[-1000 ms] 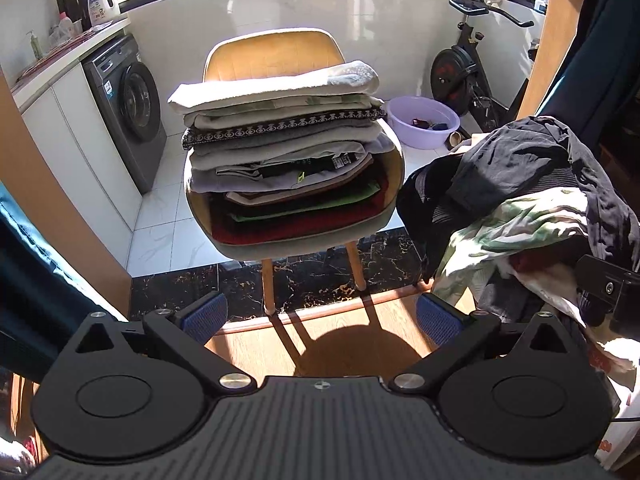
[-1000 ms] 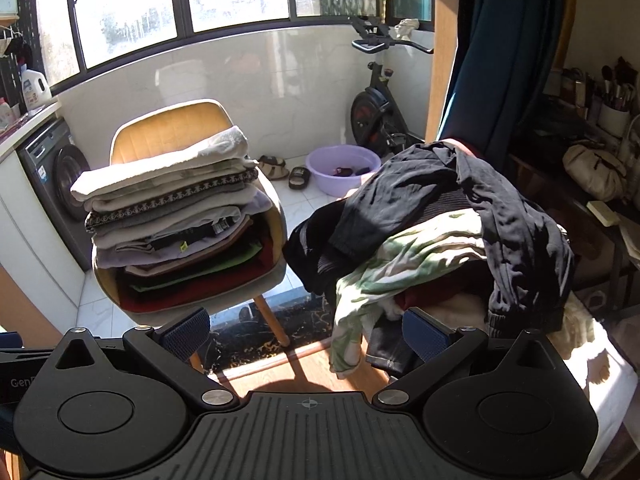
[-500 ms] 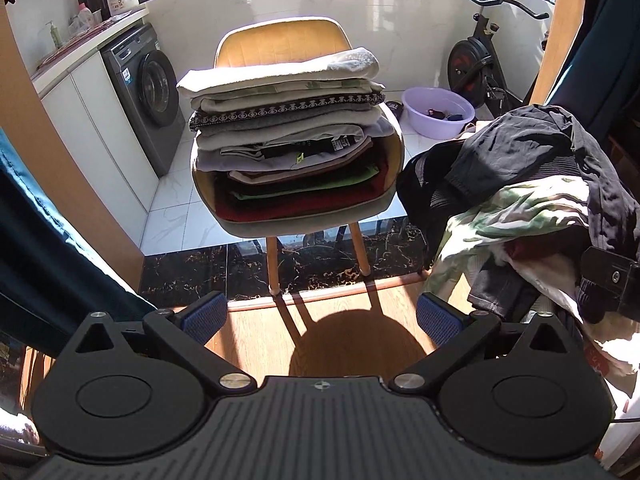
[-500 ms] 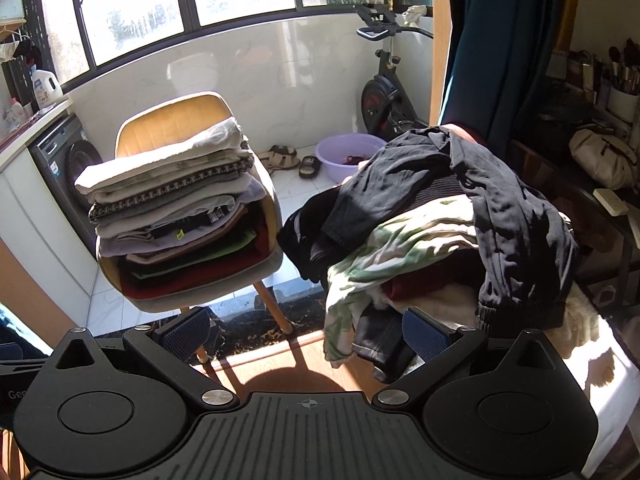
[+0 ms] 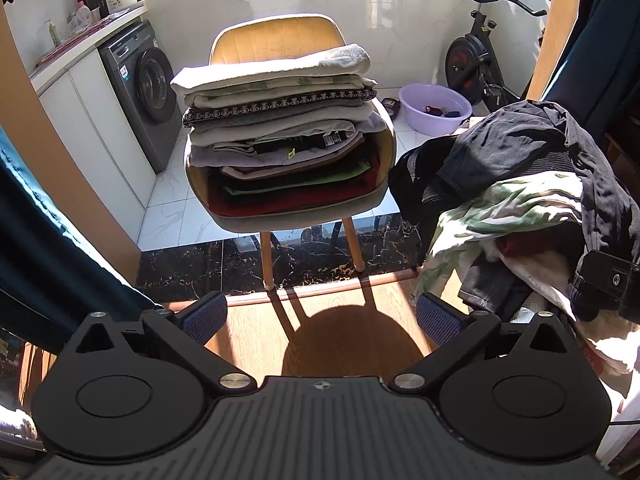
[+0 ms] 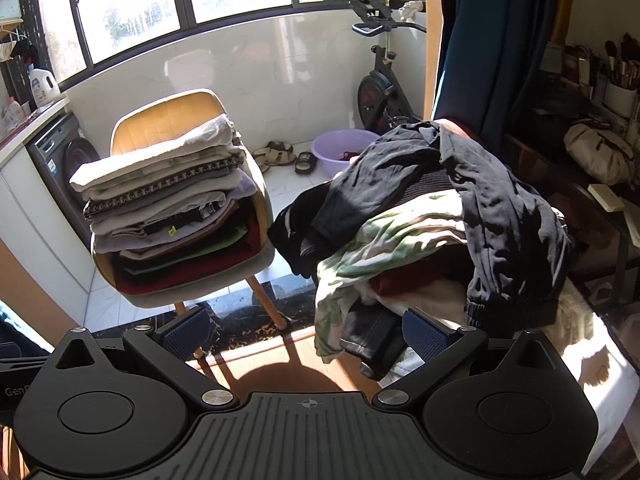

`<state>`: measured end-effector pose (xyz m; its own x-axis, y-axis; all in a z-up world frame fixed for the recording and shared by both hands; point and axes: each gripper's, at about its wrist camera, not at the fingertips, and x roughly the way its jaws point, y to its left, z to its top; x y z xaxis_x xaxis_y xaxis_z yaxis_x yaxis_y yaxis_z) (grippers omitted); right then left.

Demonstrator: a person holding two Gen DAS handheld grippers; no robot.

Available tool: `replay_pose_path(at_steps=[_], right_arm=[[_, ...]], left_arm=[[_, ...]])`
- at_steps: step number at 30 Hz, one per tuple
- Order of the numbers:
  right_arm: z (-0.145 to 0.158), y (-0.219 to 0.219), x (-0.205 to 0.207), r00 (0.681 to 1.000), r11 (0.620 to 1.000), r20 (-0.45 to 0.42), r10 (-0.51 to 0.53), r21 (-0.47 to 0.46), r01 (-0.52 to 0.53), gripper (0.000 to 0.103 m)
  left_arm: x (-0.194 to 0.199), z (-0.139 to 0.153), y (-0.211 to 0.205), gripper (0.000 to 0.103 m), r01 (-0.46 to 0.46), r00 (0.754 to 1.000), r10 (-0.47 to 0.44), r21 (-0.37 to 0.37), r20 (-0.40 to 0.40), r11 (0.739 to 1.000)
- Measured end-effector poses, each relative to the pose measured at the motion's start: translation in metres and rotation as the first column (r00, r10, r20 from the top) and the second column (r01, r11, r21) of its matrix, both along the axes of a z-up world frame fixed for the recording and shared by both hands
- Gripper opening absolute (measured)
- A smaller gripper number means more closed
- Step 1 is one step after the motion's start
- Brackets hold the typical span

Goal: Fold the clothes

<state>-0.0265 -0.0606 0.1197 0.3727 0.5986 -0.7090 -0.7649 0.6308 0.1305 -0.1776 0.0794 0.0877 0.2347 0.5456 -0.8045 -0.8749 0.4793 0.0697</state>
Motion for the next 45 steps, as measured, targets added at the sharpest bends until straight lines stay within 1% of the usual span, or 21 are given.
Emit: replay_pose_path(at_steps=[4,7,11,19,24,32,37,41,45], right_arm=[[0.0,-0.001,0.0,1.0,1.0,0.003,-0.004,-0.001,0.004,0.102],[0.0,-0.001,0.0,1.0,1.0,0.005,-0.007,0.005,0.007,0.102],[0.0,0.001,0.001,1.0,1.0,-0.007,-0.013,0.015,0.013,0.102],[0.002,0.016,-0.008,1.0,1.0,0.007,0.005,0.017,-0.005,0.102],[0.003,0.028,-0.015,1.0,1.0,0.018,0.018,0.007,-0.018,0.102],[0.0,0.038,-0.02,0.999,0.999,0.003,0.035,0.002,-0.035,0.102],[0.001,0.044,-0.023,0.999,0.999,-0.003,0.047,0.003,-0.047,0.102],[0.002,0.048,-0.026,0.998,0.998,0.001,0.061,0.002,-0.061,0.102],[0.004,0.051,-0.03,0.997,0.997,0.007,0.073,0.002,-0.073,0.102]], left_arm=[[0.0,0.001,0.002,0.103,-0.001,1.0,0.001,0.007,0.003,1.0],[-0.001,0.005,0.005,0.103,-0.004,1.0,0.003,0.025,0.014,1.0],[-0.002,0.007,0.008,0.103,0.002,1.0,-0.003,0.039,0.018,0.999],[-0.013,0.012,0.016,0.103,-0.018,1.0,0.017,0.074,0.021,0.997],[-0.019,0.012,0.024,0.103,-0.028,0.999,0.026,0.065,0.025,0.998],[-0.024,0.012,0.033,0.103,-0.039,0.999,0.039,0.069,0.011,0.997],[-0.028,0.011,0.04,0.103,-0.052,0.998,0.051,0.05,0.02,0.997],[-0.028,0.012,0.043,0.103,-0.043,0.999,0.041,0.054,0.029,0.998],[-0.026,0.014,0.044,0.103,-0.033,0.999,0.032,0.069,0.015,0.997]])
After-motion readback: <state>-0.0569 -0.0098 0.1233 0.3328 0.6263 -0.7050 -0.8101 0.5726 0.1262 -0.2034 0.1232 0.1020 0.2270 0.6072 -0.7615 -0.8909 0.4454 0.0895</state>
